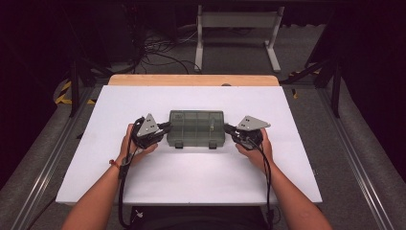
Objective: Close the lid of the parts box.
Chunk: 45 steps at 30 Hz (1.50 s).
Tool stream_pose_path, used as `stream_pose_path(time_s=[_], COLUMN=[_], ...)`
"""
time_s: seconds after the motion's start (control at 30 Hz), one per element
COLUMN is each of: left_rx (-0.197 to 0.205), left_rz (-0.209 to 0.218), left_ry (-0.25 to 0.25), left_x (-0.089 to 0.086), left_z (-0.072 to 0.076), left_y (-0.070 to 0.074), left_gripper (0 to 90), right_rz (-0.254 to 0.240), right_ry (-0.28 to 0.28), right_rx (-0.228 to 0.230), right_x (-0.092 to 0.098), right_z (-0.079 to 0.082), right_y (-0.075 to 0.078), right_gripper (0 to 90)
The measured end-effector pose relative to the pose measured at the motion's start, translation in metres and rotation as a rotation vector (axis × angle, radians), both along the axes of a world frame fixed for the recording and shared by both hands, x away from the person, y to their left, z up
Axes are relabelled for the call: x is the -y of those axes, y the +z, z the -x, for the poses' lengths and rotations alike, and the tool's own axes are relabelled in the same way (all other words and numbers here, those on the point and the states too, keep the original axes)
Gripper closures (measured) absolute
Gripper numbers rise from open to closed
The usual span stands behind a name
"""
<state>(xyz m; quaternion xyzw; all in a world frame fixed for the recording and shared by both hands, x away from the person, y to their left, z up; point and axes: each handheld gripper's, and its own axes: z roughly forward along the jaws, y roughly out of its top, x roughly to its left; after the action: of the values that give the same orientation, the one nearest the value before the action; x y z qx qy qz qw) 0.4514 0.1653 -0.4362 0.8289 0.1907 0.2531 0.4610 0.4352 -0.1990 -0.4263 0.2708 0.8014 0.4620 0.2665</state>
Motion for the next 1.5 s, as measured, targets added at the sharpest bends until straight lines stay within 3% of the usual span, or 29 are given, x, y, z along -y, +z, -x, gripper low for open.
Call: stream_pose_path(time_s=[0.4,0.57,1.07,1.13,1.5], left_rx=[0.012,0.011,0.027,0.024,0.007], left_rz=[0.003,0.008,0.013,0.016,0.038], left_ry=[0.016,0.022,0.101,0.110,0.115], left_x=[-0.003,-0.004,-0.005,-0.006,-0.005], left_z=[-0.001,-0.001,-0.004,-0.005,-0.007], left_y=[-0.002,-0.002,-0.004,-0.004,-0.007], left_gripper=[63.7,59.5,31.3,26.3,7.7], right_rz=[-0.017,-0.017,-0.019,-0.022,-0.013], right_ry=[-0.043,-0.077,-0.132,-0.147,-0.177], right_rx=[0.006,0.006,0.006,0.011,0.011], right_x=[0.005,0.006,0.009,0.010,0.009], right_z=[-0.003,-0.005,-0.009,-0.010,-0.013], right_y=[0.000,-0.001,-0.003,-0.003,-0.006], right_gripper=[74.9,64.5,37.3,29.3,13.4])
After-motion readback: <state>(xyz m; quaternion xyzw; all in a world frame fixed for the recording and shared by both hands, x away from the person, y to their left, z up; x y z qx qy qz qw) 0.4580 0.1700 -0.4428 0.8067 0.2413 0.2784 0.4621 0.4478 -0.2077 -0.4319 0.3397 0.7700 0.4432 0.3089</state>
